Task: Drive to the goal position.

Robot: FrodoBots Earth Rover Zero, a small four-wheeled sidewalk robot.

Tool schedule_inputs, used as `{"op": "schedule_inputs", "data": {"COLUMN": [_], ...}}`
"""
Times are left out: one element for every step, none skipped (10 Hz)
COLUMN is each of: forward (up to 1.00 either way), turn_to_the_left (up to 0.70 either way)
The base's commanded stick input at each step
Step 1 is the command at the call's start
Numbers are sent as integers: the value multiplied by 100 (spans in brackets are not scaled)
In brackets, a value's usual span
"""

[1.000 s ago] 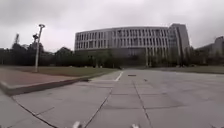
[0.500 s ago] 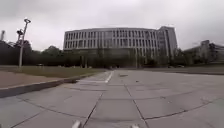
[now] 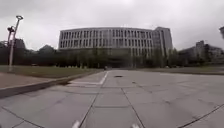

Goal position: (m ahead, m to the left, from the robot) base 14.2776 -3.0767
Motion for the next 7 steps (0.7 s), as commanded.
{"op": "schedule_inputs", "data": {"forward": [70,70,70,70,70,70,70], "turn_to_the_left": [0,-11,-9,-3,-1,0,0]}}
